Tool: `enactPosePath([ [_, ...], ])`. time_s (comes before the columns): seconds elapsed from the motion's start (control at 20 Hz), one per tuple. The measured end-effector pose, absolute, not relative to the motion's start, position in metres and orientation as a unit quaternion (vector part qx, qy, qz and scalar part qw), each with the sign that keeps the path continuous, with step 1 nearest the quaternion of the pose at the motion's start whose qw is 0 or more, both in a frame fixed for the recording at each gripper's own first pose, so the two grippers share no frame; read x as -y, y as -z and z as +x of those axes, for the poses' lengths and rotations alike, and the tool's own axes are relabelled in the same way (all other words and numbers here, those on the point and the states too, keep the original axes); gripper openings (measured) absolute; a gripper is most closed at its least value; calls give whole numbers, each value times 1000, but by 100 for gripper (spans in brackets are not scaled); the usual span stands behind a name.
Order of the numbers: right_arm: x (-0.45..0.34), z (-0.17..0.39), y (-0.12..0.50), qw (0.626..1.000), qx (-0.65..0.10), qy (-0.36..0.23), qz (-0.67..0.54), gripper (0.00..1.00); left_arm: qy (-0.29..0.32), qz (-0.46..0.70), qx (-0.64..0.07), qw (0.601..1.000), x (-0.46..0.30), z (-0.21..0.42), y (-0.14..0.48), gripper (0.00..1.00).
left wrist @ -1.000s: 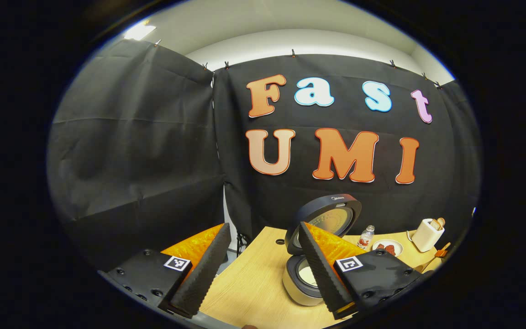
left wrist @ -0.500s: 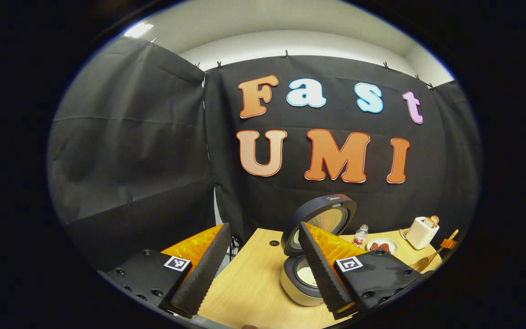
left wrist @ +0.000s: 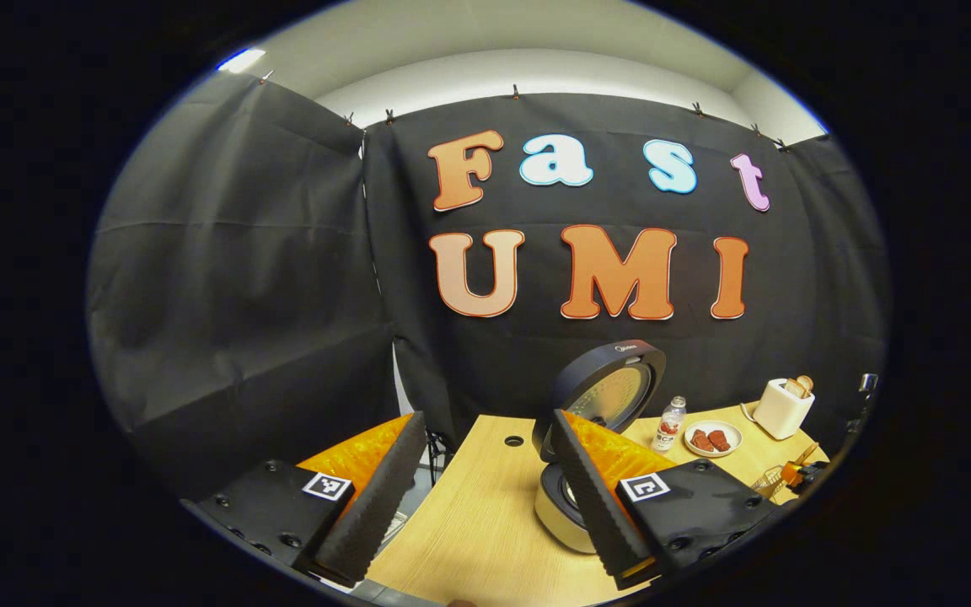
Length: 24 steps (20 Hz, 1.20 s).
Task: Close the left gripper, press the button to open the rice cooker; take a wooden spoon from the chopstick holder with the right hand, scoop a spoonful of rice and pour it into the rice cooker, then put the wooden spoon back into the chopstick holder.
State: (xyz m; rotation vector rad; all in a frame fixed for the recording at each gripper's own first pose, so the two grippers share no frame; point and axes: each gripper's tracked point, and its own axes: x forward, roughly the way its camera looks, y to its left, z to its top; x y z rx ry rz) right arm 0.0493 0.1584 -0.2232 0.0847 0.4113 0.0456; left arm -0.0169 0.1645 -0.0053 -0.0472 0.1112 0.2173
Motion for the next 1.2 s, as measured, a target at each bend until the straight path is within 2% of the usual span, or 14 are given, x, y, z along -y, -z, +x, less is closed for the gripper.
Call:
enactPosePath([
  [0.25,-171,48,243,979,-202,-16,9,0,-107,-23,-61,992,-173,-18,13,100],
  [0.55,-203,36,262,964,-227,-34,138,0,-106,-32,-65,992,-177,-16,20,100],
  [0.7,-219,31,270,946,-252,-45,201,0,-105,-38,-67,992,-171,-15,19,100],
  [0.9,-212,32,279,916,-281,-23,285,0,-96,-32,-68,992,-163,-10,18,100],
  [1.2,-210,23,289,840,-326,-5,433,0,-88,-37,-61,994,-157,-4,11,100],
])
